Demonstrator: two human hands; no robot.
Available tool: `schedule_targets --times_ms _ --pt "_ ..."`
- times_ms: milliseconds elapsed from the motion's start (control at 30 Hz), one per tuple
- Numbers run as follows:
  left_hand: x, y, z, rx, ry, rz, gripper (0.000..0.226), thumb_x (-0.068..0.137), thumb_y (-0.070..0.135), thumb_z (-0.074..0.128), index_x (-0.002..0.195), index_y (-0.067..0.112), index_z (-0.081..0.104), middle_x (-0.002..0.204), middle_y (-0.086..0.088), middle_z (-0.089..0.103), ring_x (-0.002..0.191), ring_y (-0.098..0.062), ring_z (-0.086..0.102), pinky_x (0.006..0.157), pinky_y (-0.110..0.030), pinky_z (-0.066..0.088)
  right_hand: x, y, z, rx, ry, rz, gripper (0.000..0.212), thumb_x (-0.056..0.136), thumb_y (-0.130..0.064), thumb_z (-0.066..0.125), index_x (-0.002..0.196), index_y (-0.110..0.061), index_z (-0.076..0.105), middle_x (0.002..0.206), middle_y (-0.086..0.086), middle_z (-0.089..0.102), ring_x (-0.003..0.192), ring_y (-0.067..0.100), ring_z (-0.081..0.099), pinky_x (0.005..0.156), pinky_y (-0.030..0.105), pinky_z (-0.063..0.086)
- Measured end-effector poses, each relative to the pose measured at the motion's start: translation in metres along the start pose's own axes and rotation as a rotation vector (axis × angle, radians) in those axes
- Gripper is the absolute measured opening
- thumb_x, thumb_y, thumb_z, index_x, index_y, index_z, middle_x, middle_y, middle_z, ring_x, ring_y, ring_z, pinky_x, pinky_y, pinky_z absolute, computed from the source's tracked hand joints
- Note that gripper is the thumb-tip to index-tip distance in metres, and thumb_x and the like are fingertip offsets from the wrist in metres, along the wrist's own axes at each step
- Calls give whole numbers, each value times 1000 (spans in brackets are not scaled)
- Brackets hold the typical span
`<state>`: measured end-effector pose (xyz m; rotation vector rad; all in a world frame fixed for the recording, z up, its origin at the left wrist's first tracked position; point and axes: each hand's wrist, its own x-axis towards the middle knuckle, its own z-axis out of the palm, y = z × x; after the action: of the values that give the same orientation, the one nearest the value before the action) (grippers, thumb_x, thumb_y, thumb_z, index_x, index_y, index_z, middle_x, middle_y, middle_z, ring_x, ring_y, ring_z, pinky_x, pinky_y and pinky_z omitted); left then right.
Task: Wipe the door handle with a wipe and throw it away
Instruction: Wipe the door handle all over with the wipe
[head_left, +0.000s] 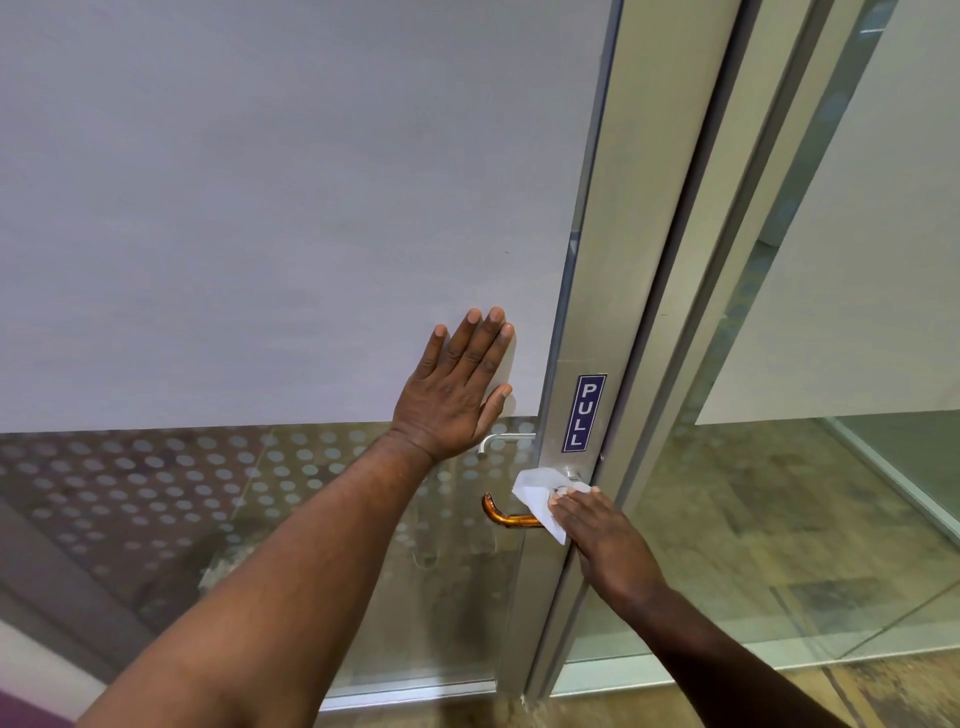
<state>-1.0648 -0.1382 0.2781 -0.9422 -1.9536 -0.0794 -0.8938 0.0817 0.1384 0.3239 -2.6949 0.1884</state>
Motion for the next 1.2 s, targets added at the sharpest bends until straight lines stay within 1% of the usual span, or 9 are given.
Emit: schedule_targets --times_ms 133,267,400,567,733,867,1000,1067,1200 --pt "0 0 0 -9 11 2 73 104 45 32 161 13 -1 168 -4 -19 156 -22 -16 126 -43 -9 11 -15 4 41 -19 -28 64 65 10 74 125 -11 69 126 5 71 114 24 67 107 49 46" --pt "0 0 0 -9 28 3 73 104 45 35 161 12 2 168 -4 -17 156 -22 -14 127 -44 -8 25 -40 11 54 -1 -68 64 62 8 79 122 -11 71 117 3 74 99 25 71 96 41 53" --pt "0 0 2 -11 37 6 74 104 44 37 161 12 2 168 -5 -17 156 -22 -13 127 -44 -7 40 -60 17 -3 23 -61 45 77 -16 82 121 -14 72 101 -1 77 84 21 70 83 31 54" --pt "-1 -1 4 -8 56 7 74 104 45 37 161 12 3 169 -4 -14 157 -22 -11 127 -44 -8 58 -79 19 -70 19 71 37 84 -38 76 114 -17 73 87 -2 76 75 20 69 72 32 52" --pt "-1 -1 4 -3 54 7 74 104 45 36 161 12 3 169 -5 -14 157 -23 -11 127 -44 -8 79 -88 17 -5 20 248 31 89 -46 60 102 -21 74 92 0 76 85 20 69 82 37 46" --pt "-1 -1 3 -5 41 9 73 104 45 35 161 12 2 169 -5 -15 157 -23 -12 127 -44 -7 93 -89 15 -9 18 367 30 91 -45 55 82 -21 71 82 1 75 78 23 68 81 37 41" --pt "-1 -1 3 -1 44 10 73 104 44 36 161 12 4 169 -5 -12 157 -23 -11 127 -44 -7 93 -82 10 86 89 483 24 89 -41 61 81 -21 72 81 -1 74 74 24 66 80 36 43" --pt "0 -2 3 3 40 10 73 104 44 36 161 12 3 169 -5 -12 157 -23 -11 127 -44 -6 87 -77 6 200 200 573 21 83 -42 65 72 -25 65 77 -6 70 69 19 62 73 33 46" --pt "-1 -1 2 6 30 5 73 104 44 36 161 12 5 168 -6 -8 157 -22 -12 126 -45 -4 74 -64 -6 343 290 753 35 81 -48 64 63 -26 44 63 -10 59 56 9 54 53 28 44"
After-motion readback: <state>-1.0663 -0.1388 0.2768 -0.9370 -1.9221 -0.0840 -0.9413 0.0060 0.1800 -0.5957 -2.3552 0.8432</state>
